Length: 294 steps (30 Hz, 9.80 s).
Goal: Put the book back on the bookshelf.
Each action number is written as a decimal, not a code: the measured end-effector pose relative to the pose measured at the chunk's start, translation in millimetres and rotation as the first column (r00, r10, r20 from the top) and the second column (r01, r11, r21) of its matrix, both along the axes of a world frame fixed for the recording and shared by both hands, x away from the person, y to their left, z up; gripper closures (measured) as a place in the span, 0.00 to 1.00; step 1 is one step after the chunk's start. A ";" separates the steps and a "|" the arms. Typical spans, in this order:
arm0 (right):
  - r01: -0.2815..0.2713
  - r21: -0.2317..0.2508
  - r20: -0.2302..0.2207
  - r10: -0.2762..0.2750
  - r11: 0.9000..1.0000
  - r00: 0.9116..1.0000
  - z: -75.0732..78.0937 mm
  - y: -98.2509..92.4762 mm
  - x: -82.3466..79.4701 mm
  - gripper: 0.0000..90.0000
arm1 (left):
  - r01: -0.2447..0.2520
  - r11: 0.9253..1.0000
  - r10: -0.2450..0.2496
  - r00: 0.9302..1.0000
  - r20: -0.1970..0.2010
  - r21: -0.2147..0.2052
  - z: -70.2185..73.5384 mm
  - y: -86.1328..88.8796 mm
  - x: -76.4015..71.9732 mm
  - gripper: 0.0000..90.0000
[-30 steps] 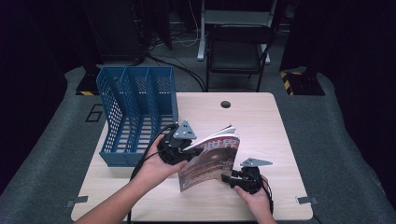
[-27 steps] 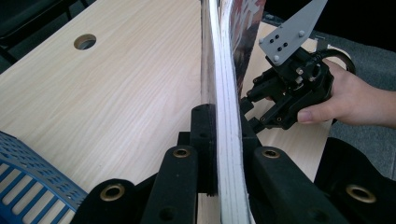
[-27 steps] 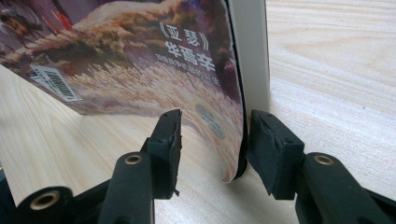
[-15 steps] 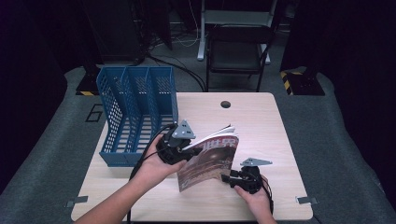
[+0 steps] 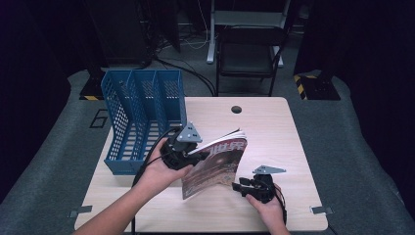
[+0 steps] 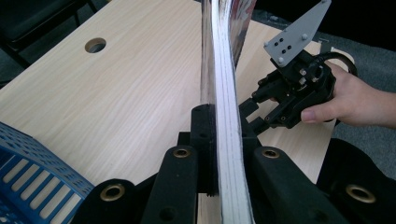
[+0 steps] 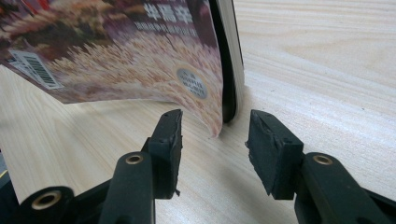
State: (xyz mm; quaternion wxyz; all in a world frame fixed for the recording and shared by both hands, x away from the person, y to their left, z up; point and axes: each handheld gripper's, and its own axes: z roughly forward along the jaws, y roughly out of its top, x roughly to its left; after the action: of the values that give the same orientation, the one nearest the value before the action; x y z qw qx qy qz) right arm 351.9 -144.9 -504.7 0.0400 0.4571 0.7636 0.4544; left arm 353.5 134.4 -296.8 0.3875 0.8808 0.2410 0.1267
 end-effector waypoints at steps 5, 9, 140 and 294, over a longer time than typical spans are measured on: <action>-0.007 0.004 0.009 0.007 1.000 1.000 0.6 -0.8 0.0 0.60 | -0.013 1.000 0.013 1.000 0.023 0.000 10.8 7.4 1.2 0.93; -0.008 0.004 0.010 0.008 1.000 1.000 0.6 -0.9 0.0 0.60 | -0.028 1.000 0.028 0.999 0.035 -0.001 18.2 13.4 2.0 0.93; -0.012 -0.003 -0.001 0.012 1.000 1.000 -3.1 5.4 1.4 0.60 | -0.674 0.725 0.683 0.730 0.029 -0.141 113.3 219.3 58.9 0.93; -0.008 0.015 0.002 0.008 1.000 1.000 -2.0 2.4 0.4 0.58 | -0.784 0.620 0.782 0.621 -0.057 -0.028 25.5 184.8 133.6 0.94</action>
State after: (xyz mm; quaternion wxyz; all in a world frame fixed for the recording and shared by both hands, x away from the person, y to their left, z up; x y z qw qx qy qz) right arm 352.3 -142.5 -506.6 0.0353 0.4538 0.7621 0.4605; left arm 487.0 319.2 -271.2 0.3110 0.6805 0.6108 0.2592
